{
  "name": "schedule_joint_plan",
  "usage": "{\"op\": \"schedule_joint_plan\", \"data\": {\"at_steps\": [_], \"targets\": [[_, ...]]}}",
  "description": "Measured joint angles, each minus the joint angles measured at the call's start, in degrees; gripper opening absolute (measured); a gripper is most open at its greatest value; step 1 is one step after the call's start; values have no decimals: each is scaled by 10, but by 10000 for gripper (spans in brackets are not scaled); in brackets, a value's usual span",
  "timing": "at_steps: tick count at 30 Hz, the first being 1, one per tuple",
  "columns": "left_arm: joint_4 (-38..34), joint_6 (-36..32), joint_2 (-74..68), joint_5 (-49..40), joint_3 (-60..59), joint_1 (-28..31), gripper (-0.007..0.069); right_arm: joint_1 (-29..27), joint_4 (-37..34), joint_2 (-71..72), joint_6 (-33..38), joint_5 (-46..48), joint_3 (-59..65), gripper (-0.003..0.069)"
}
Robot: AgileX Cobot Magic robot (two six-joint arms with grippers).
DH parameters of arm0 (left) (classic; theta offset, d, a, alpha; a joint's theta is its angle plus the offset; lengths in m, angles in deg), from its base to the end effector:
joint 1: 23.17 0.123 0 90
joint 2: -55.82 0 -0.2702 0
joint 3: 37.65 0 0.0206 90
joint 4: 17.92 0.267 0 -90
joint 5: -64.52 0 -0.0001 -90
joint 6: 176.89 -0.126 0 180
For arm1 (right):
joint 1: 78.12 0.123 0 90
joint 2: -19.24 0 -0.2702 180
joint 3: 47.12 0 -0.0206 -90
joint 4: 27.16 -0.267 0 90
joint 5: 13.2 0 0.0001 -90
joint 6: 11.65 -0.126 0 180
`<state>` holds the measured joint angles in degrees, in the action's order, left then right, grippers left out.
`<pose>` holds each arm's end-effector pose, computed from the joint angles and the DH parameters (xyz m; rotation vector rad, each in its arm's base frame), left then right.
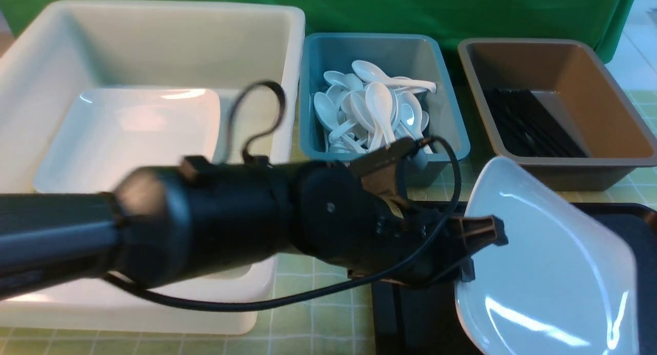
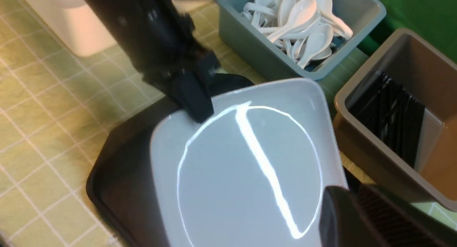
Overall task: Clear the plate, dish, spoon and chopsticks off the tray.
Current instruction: Use the left arm to put the plate into the large storage box on the left
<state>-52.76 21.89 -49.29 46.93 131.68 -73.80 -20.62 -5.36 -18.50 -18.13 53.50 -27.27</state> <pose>0.2460 -0.3341 0.2058 0.0639 2.5305 -1.0522 0.0902 0.0615 0.3848 -0.8757 1.9198 0.2022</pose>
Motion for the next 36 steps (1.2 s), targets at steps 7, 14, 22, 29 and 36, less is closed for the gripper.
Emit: {"op": "schedule_joint_plan", "data": {"at_steps": [7, 14, 22, 29, 36], "targets": [[0, -8, 88, -9, -1, 16, 16, 0, 0, 0, -1, 0, 0, 69], [3, -33, 196, -98, -1, 179, 16, 0, 0, 0, -1, 0, 0, 75], [-21, -151, 287, -279, -1, 596, 16, 0, 0, 0, 0, 0, 0, 83], [-170, -312, 217, -354, 0, 844, 16, 0, 0, 0, 0, 0, 0, 83], [-197, -376, 106, -362, 50, 861, 16, 0, 0, 0, 0, 0, 0, 83]]}}
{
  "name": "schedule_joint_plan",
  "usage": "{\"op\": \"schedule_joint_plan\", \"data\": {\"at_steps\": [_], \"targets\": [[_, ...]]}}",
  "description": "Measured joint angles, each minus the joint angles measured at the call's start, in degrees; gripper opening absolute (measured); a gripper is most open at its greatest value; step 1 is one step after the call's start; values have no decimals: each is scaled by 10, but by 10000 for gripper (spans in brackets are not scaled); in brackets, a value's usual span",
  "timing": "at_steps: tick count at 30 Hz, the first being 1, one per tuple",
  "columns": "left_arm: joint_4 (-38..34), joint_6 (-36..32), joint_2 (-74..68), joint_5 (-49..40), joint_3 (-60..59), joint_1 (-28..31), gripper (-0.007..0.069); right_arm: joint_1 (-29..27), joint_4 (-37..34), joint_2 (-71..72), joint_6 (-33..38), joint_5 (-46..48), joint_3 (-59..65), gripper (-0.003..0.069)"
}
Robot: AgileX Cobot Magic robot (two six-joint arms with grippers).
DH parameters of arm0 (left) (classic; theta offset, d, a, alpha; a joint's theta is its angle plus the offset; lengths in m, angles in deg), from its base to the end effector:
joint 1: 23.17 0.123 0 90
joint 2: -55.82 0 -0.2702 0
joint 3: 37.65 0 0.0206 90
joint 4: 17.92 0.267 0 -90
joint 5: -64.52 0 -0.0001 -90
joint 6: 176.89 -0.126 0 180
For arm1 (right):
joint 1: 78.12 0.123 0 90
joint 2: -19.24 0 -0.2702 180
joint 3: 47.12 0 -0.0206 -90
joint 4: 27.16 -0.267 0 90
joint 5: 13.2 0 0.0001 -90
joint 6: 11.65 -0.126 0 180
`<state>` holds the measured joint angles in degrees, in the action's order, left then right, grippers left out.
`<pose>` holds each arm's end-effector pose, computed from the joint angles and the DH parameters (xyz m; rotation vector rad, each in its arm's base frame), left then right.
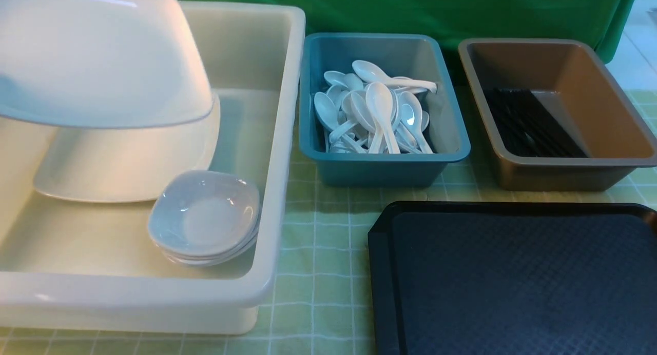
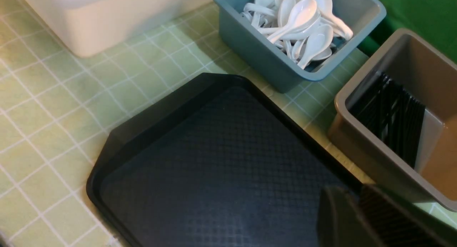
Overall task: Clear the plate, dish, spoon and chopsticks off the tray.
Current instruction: Use the left arm to put the plate into the large storage box on the left
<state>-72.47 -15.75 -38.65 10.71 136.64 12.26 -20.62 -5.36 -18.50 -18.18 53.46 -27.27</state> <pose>0.3334 0.1355 0.2942 -0.7782 2.1318 -0.7275 0.0902 0.0615 0.3849 -0.8747 1.9196 0.2030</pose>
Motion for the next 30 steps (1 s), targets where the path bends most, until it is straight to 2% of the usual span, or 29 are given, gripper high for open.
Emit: {"op": "schedule_joint_plan", "data": {"at_steps": [6, 11, 20, 30], "targets": [[47, -22, -121, -33, 129, -2, 16, 0, 0, 0, 0, 0, 0, 83], [105, -22, -167, -40, 184, -20, 16, 0, 0, 0, -1, 0, 0, 83], [167, -22, -207, 15, 195, -85, 16, 0, 0, 0, -27, -1, 0, 84], [198, -22, -211, 55, 196, -88, 20, 0, 0, 0, -29, -2, 0, 84]]}}
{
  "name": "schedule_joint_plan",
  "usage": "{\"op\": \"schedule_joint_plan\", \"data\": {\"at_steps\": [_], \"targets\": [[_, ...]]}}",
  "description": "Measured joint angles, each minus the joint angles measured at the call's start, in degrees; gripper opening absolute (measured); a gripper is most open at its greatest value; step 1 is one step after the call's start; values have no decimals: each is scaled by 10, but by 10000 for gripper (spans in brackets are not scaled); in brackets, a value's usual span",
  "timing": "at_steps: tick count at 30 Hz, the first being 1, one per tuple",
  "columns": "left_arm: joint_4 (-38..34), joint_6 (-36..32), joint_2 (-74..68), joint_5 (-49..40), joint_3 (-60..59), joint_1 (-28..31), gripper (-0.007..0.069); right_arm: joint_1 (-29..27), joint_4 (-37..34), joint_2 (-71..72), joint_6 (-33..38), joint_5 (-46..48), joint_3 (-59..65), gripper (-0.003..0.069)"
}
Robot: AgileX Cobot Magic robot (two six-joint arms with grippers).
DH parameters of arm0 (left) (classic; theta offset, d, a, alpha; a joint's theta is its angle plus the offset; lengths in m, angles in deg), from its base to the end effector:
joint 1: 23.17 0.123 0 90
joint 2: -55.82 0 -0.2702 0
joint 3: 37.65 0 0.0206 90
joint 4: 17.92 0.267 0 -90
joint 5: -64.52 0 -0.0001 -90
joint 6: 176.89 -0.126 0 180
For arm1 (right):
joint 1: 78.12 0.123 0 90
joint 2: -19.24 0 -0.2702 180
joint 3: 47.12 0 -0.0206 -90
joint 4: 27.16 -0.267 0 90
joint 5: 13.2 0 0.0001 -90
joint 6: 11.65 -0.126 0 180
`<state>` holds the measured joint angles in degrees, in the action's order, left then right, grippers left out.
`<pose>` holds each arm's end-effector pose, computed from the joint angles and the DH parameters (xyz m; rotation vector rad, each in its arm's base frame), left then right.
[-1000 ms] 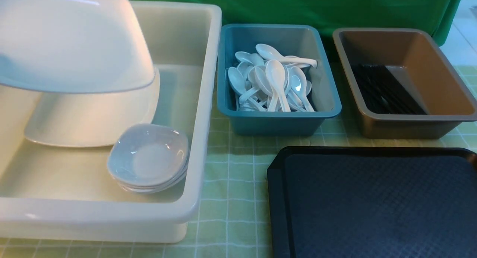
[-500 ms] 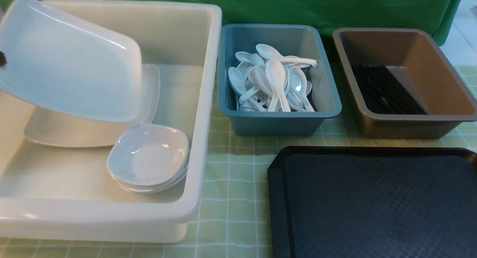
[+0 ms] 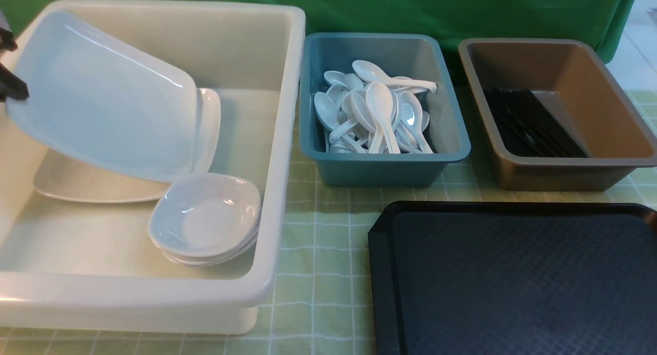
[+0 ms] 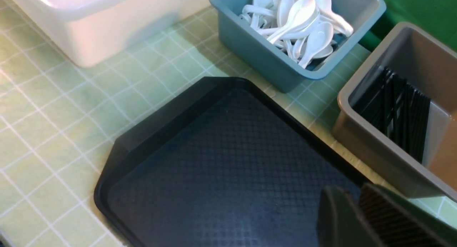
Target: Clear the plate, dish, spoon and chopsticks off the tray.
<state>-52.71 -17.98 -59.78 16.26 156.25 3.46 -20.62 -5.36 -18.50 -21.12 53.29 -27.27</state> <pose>0.4252 0.1532 0.2400 -0.4667 2.3859 -0.3763 0.0902 0.0618 0.3852 -0.8256 1.9406 0.2353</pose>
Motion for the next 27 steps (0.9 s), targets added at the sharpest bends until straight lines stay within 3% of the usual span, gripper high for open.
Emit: {"op": "schedule_joint_plan", "data": {"at_steps": [5, 18, 23, 27], "targets": [[-3, 1, 0, 1, 1, 0, 53, 0, 0, 0, 0, 0, 0, 84], [19, -19, -11, -4, 6, 0, 344, 0, 0, 0, 0, 0, 0, 84], [85, 15, 0, -32, 45, 0, 339, 0, 0, 0, 0, 0, 0, 84], [121, 61, 27, -84, 89, 0, 210, 0, 0, 0, 0, 1, 0, 82]]}}
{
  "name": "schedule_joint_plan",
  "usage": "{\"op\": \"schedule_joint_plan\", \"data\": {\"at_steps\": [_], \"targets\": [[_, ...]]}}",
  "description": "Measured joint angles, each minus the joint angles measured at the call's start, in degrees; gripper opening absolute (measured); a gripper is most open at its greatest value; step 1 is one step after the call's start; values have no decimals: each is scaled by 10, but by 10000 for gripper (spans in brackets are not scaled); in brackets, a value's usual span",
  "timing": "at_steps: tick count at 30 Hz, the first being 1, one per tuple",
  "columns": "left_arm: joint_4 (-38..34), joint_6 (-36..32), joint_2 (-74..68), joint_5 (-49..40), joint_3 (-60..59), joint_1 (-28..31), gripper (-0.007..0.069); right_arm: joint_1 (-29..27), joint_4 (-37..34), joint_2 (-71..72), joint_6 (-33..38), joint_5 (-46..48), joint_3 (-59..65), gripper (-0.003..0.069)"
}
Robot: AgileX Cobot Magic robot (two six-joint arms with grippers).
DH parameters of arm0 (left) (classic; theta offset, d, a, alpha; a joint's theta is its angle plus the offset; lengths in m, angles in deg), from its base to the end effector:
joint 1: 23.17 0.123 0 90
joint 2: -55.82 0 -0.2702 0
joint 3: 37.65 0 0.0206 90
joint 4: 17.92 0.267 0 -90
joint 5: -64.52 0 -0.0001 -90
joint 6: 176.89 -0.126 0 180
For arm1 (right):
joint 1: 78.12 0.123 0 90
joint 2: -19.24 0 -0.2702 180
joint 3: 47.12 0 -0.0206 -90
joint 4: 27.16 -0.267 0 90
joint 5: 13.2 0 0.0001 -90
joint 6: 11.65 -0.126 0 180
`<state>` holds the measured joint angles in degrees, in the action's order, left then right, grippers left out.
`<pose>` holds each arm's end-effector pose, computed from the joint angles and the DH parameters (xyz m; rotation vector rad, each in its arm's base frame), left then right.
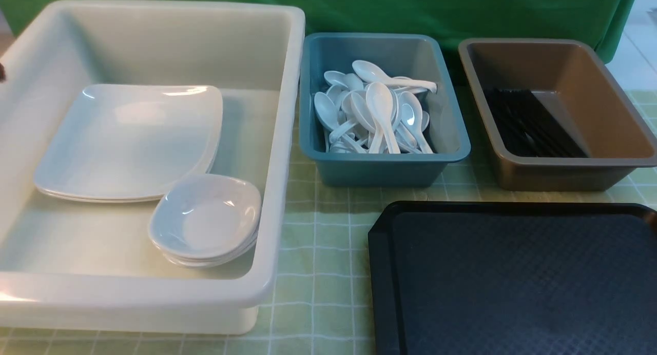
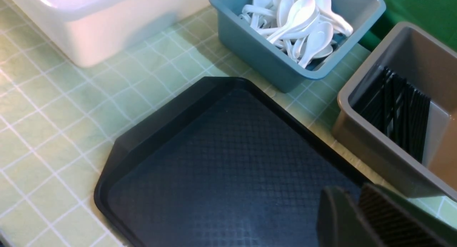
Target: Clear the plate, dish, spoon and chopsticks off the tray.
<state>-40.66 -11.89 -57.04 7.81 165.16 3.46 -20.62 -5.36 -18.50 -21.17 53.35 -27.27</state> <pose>0.4125 0.1612 0.2951 -0.3962 2.4303 -0.2012 0.0902 0.0617 0.3851 -0.8249 1.9420 0.2352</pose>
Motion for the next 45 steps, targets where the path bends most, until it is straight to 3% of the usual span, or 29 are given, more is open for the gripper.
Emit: {"op": "schedule_joint_plan", "data": {"at_steps": [2, 4, 7, 11, 14, 15, 19, 22, 45], "targets": [[3, 3, 25, -36, 18, 0, 91, 0, 0, 0, -7, 8, 0, 61], [3, 2, 52, -69, 23, 0, 20, 0, 0, 1, -20, 23, 0, 27], [2, 0, 90, -114, 23, 0, -9, 0, -14, 11, -38, 30, 1, 3], [1, -1, 137, -127, 7, 0, -13, 0, -19, 47, -53, 1, 32, 2], [1, -1, 170, -131, -5, 0, -13, 0, -14, 82, -59, -116, 108, 2], [0, -1, 172, -131, -5, 0, -13, 0, -13, 82, -59, -116, 114, 2], [-3, 0, 201, -131, -11, 0, -13, 0, -6, 85, -59, -358, 243, 2], [-3, 1, 217, -131, -12, 0, -13, 0, -6, 71, -60, -460, 295, 13], [-15, 46, 439, -131, -23, 0, -12, 0, -15, 66, -73, -490, 306, 69]]}}
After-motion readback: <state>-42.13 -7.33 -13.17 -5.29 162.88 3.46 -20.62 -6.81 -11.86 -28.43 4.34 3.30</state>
